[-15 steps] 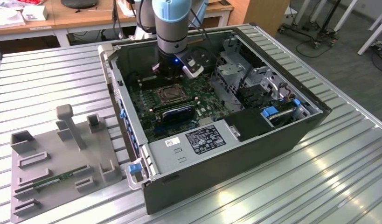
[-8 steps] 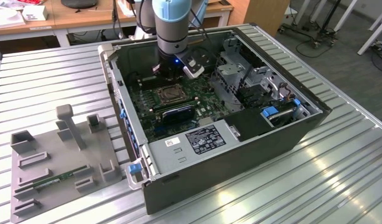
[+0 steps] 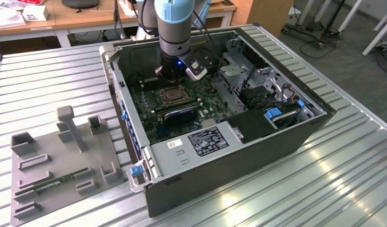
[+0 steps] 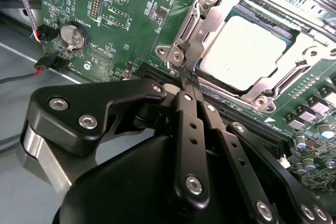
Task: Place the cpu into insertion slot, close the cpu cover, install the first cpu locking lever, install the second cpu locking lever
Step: 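Install the first cpu locking lever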
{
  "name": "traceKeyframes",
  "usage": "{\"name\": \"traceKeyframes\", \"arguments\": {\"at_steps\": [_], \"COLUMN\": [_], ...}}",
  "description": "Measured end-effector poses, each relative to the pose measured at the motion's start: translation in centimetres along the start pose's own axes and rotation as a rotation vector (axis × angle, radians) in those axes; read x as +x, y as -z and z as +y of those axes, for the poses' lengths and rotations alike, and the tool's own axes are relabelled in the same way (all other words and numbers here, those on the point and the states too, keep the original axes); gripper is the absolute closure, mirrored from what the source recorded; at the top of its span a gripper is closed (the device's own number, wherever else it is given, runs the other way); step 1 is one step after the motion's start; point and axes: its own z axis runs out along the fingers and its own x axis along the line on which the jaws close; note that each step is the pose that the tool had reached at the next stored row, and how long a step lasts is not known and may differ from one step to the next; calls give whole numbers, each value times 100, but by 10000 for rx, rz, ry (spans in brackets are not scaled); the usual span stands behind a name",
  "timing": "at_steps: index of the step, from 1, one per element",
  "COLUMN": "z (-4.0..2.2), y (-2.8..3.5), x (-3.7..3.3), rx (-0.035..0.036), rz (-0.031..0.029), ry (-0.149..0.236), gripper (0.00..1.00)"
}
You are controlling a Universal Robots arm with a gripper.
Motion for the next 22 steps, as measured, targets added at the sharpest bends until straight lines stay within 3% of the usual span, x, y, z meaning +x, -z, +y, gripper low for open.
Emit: {"name": "traceKeyframes", "arguments": {"at_steps": [22], "z": [-8], "y": [-20], "x": [10], "rx": [-74], "rz": [5], "ry": [-12], "gripper": [89]}}
